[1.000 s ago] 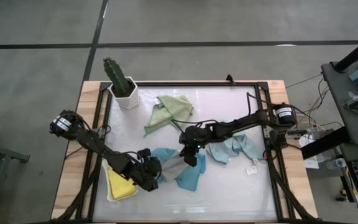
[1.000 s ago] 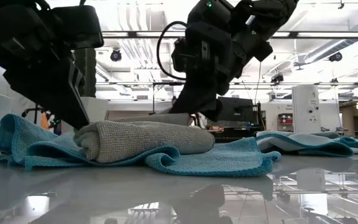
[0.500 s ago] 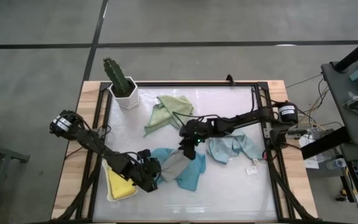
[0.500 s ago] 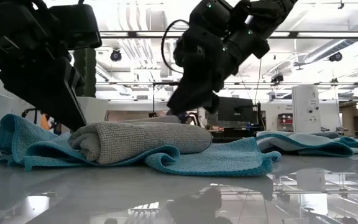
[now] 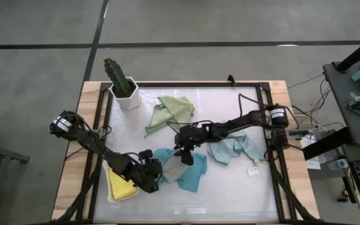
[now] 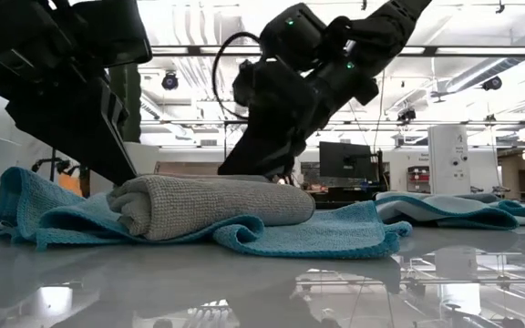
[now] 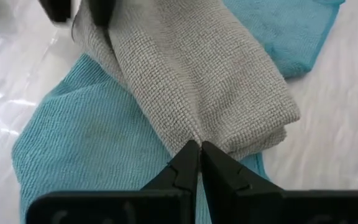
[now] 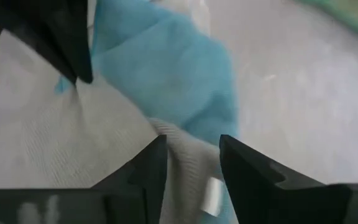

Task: Fold microfiber towels
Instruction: Fold the gray microfiber towel

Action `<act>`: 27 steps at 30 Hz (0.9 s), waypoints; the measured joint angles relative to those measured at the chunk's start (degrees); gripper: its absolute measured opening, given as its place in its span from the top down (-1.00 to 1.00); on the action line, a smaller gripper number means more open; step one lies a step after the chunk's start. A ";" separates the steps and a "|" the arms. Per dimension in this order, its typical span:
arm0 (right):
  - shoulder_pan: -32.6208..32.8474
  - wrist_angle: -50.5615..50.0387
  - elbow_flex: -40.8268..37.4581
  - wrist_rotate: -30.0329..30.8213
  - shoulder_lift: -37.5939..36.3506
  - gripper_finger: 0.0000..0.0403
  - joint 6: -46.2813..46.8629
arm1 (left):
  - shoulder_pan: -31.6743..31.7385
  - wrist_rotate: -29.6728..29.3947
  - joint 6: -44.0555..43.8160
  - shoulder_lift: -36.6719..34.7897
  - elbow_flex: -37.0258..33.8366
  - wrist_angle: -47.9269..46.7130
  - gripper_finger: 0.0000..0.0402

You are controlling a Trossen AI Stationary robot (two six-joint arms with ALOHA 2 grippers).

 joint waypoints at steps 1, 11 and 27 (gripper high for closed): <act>0.08 -1.21 0.40 -0.03 0.31 0.35 -0.19 | 0.00 0.00 0.13 0.00 -0.01 0.24 0.98; 0.32 -10.43 1.30 -1.46 0.92 0.92 0.36 | -0.18 -2.92 1.07 0.02 -0.31 0.23 0.98; -1.59 -14.71 1.36 -1.54 -6.45 0.31 -9.72 | -2.32 -5.85 5.26 0.01 -0.37 0.80 0.98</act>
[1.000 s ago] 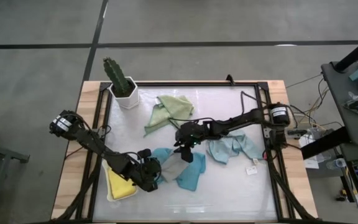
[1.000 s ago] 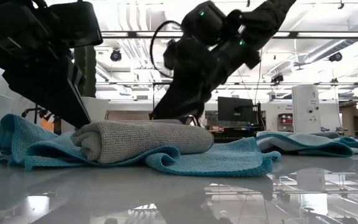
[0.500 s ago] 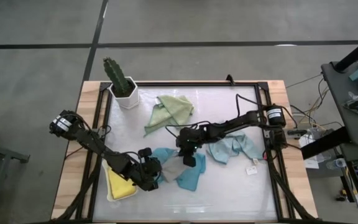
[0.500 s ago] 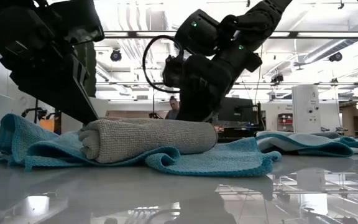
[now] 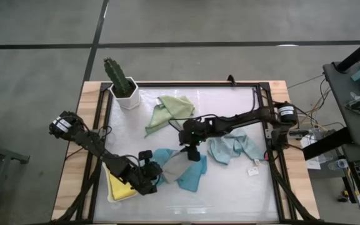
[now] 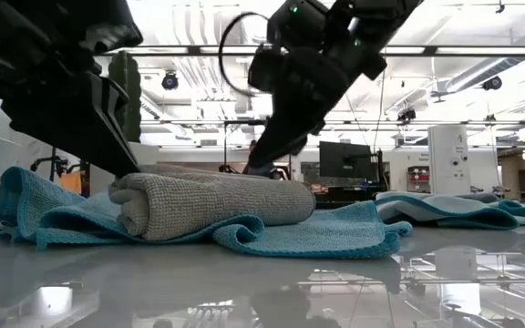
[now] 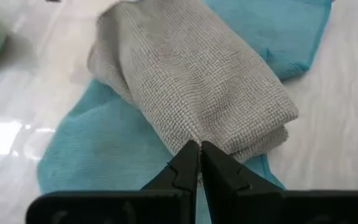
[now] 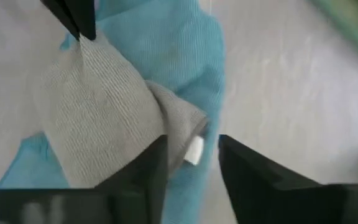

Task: Fold microfiber towels
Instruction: Fold the gray microfiber towel

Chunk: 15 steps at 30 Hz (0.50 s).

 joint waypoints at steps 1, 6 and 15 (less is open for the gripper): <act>-0.03 -0.52 0.00 0.06 -0.72 0.25 -2.33 | -0.04 -0.34 0.21 0.00 0.00 -0.07 0.98; 1.42 -0.75 0.02 -3.11 -1.96 0.06 -14.20 | -0.03 -1.72 1.20 -0.01 0.03 0.13 0.98; 2.40 3.38 -0.04 -3.40 3.41 0.01 -17.10 | -0.78 -3.03 2.86 -0.12 1.58 0.35 0.98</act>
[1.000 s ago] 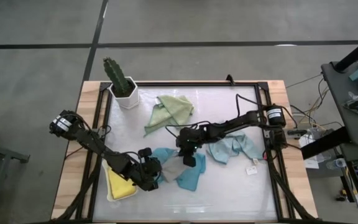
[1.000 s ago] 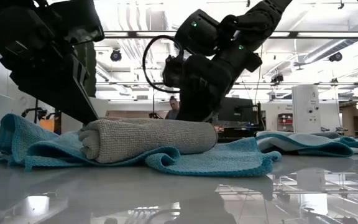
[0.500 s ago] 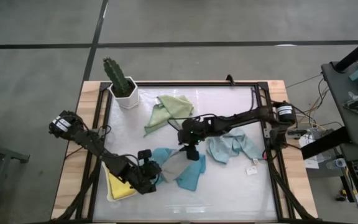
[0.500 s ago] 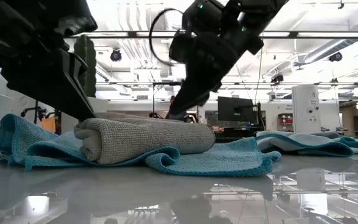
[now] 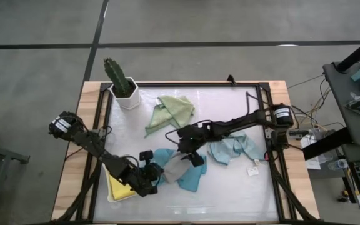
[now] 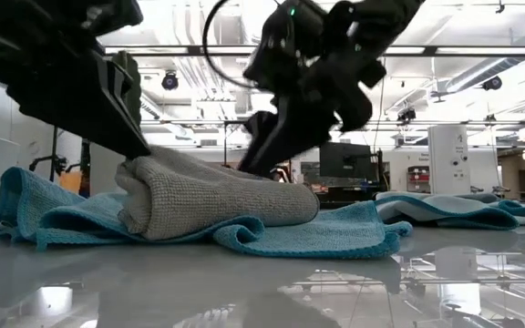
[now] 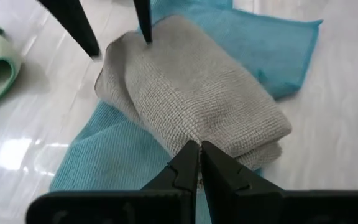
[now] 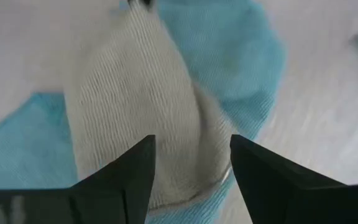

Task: Fold microfiber towels
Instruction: Fold the gray microfiber towel

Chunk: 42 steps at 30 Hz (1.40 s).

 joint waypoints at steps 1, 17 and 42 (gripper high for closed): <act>0.02 -0.02 0.02 -0.02 0.91 0.01 -0.08 | -0.02 -0.04 0.04 0.00 0.17 0.09 0.98; 0.04 -8.63 2.57 -3.97 1.91 0.90 -2.98 | -0.49 0.27 -1.16 -0.04 -0.13 -0.36 0.98; -2.64 -11.65 7.34 -4.26 5.52 0.83 9.28 | 0.23 3.19 -12.25 3.37 -2.19 -0.77 0.98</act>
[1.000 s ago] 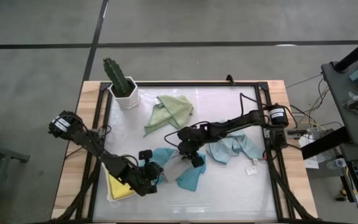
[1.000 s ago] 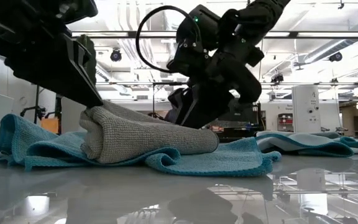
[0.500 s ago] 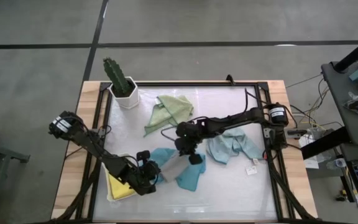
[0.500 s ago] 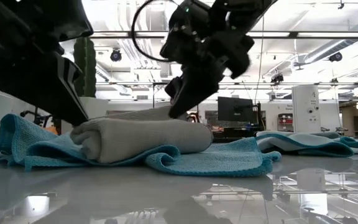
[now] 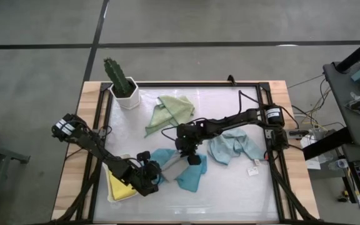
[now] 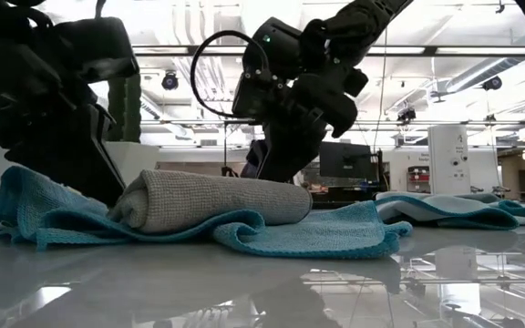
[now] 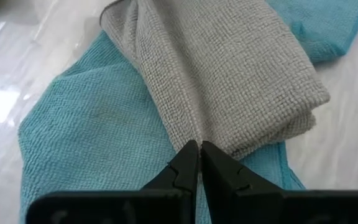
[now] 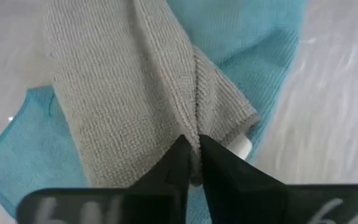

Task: Fold microfiber towels
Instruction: Fold the gray microfiber towel

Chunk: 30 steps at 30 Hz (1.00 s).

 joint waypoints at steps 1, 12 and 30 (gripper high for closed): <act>-0.16 0.03 0.00 0.24 -0.23 0.78 0.12 | 0.00 0.02 -0.15 -0.08 0.00 -0.08 0.98; -2.23 -3.18 2.32 1.36 -1.33 0.29 1.83 | 0.20 0.04 -0.14 -0.70 0.00 -0.20 0.42; 4.13 -4.38 -1.08 18.58 -8.70 0.39 2.98 | 0.24 0.07 4.43 -9.70 2.14 -5.77 -0.16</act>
